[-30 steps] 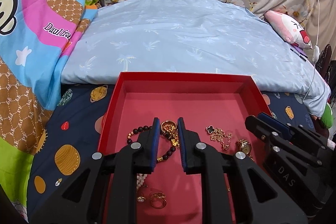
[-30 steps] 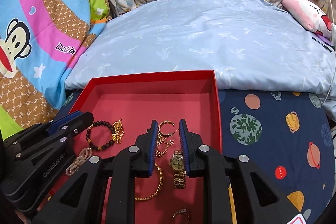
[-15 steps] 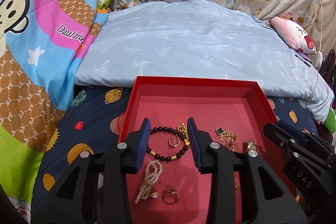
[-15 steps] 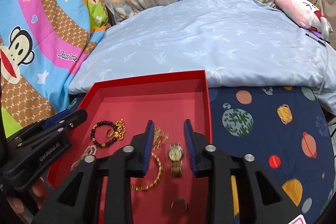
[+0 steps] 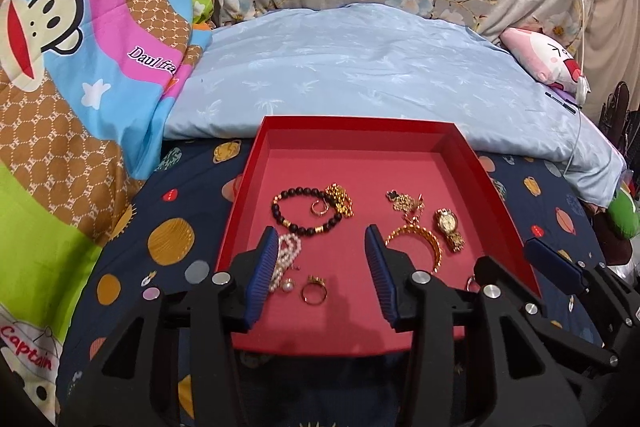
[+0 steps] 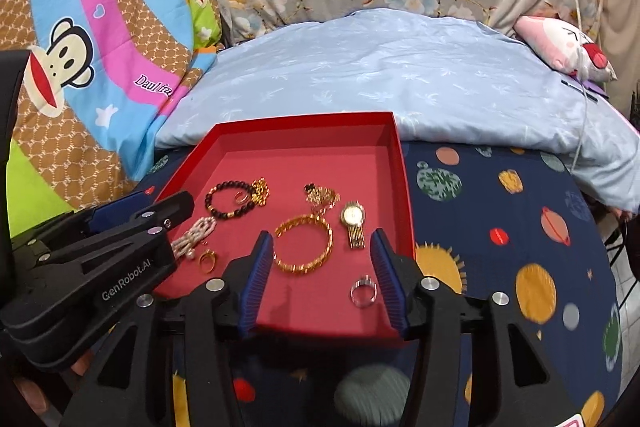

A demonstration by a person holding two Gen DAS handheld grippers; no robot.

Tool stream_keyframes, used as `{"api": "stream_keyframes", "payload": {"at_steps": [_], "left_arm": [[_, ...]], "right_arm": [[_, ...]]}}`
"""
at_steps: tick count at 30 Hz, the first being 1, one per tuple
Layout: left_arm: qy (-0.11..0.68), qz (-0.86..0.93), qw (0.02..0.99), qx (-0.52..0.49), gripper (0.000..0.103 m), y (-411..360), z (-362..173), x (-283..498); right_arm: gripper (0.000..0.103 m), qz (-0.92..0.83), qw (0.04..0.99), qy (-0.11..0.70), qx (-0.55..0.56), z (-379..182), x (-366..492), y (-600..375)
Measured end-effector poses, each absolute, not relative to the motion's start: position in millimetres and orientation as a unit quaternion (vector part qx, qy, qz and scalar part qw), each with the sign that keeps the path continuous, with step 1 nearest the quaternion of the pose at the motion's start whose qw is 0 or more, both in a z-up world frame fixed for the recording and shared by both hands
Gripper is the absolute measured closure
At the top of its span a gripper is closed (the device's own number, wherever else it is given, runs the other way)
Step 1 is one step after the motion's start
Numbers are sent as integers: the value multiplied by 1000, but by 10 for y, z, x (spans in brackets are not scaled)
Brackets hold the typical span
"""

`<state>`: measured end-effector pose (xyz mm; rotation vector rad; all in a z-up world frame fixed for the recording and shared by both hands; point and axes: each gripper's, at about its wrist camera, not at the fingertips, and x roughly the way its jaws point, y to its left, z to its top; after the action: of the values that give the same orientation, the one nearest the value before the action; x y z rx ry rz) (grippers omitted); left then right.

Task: Organize jewelry

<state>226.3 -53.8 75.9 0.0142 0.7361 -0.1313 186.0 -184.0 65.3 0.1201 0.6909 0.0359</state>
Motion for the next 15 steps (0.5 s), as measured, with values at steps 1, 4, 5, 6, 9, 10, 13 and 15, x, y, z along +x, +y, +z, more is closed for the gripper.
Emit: {"api": "stream_keyframes", "payload": {"at_steps": [1, 4, 5, 6, 9, 10, 13, 15], "left_arm": [[359, -63, 931, 10, 59, -539, 762, 2204], [359, -61, 931, 14, 57, -544, 752, 2069], [358, -58, 932, 17, 57, -549, 747, 2021], [356, -56, 933, 20, 56, -557, 743, 1984], [347, -40, 937, 27, 47, -555, 714, 1869], [341, -33, 939, 26, 44, -540, 695, 1819], [330, -26, 943, 23, 35, -508, 643, 1729], [326, -17, 945, 26, 29, -486, 607, 1694]], "right_arm": [[49, 15, 939, 339, 61, 652, 1812, -1844], [49, 6, 939, 338, 57, 633, 1683, -1827], [48, 1, 940, 338, 54, 623, 1632, -1819], [48, -3, 940, 337, 51, 613, 1593, -1812], [45, -20, 943, 329, 41, 584, 1471, -1796], [41, -25, 944, 326, 39, 574, 1442, -1796], [33, -44, 949, 310, 34, 520, 1327, -1813], [30, -49, 950, 307, 30, 470, 1285, -1817]]}}
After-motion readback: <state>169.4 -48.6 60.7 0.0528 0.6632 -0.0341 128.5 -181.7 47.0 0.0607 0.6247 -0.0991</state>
